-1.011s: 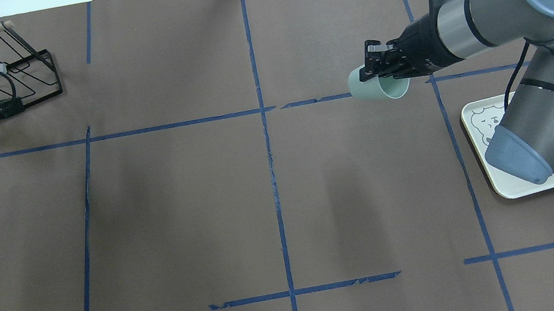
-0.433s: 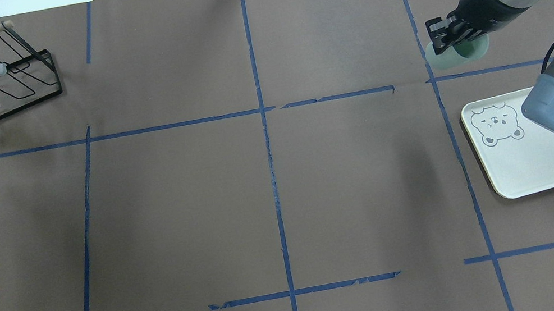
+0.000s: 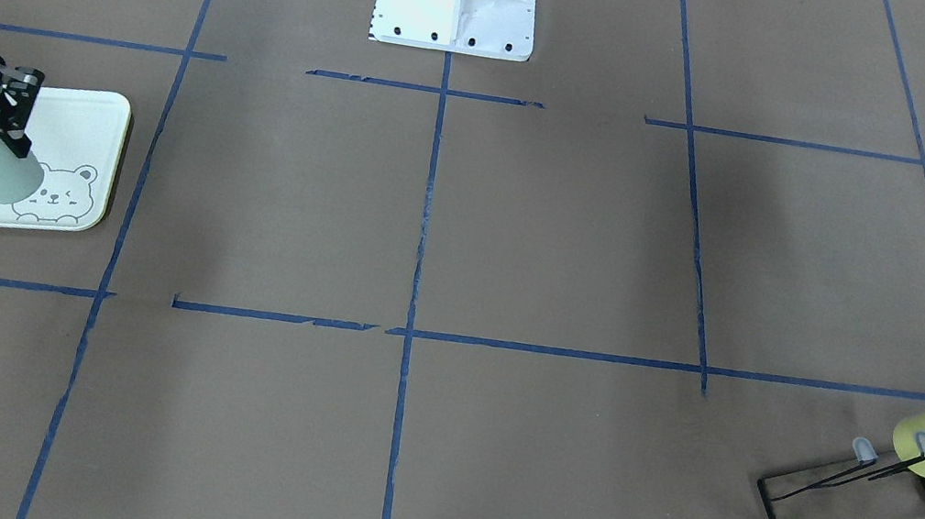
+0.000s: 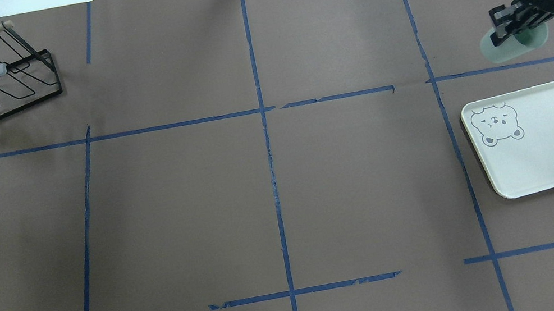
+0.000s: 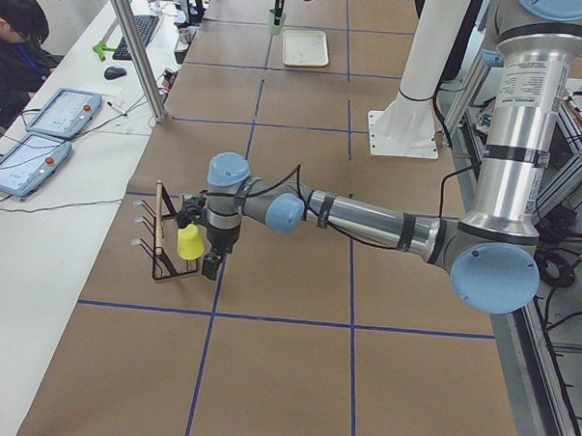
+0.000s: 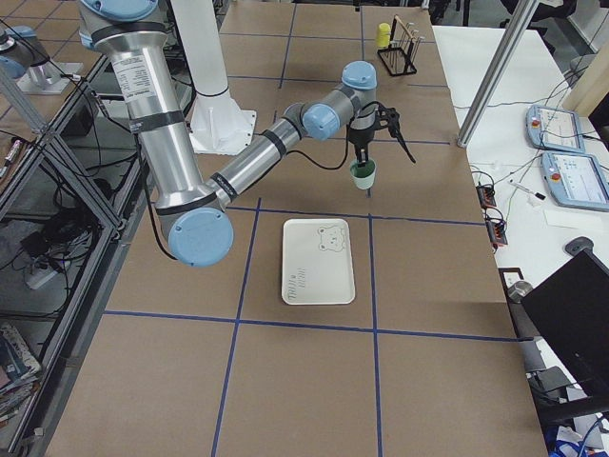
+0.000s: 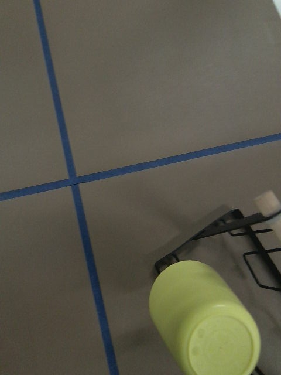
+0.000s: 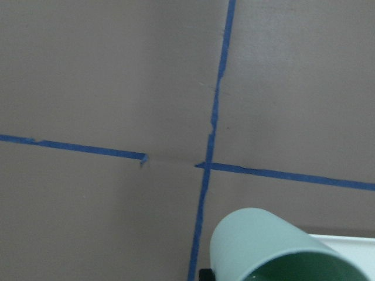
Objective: Left arm grabs green cup and hands to right arm on tray
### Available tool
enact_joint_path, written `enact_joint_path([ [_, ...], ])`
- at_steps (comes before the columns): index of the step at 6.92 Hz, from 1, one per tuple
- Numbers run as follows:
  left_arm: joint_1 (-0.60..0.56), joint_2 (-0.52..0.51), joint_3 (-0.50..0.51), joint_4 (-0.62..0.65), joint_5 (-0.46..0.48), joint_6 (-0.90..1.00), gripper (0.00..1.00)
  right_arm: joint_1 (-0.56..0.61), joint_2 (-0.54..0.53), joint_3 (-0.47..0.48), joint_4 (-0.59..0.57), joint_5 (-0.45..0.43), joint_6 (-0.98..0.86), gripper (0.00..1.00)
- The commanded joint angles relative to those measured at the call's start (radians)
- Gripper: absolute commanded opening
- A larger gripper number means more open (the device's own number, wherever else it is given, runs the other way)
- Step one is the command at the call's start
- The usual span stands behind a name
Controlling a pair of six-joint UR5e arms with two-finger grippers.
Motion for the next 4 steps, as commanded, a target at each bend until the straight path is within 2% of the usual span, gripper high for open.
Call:
enact_joint_path([
  [1,-0.048,0.067,-0.022,0.04,-0.147,0.035,1.0,0.039,-0.149,-0.002,0.011,0.021,-0.078,0.01],
  [2,-0.049,0.096,-0.03,0.028,-0.146,0.051,1.0,0.038,-0.206,-0.034,0.095,0.02,-0.07,0.01],
  [4,-0.049,0.09,-0.03,0.024,-0.142,0.051,1.0,-0.002,-0.219,-0.13,0.236,0.002,0.0,0.01],
])
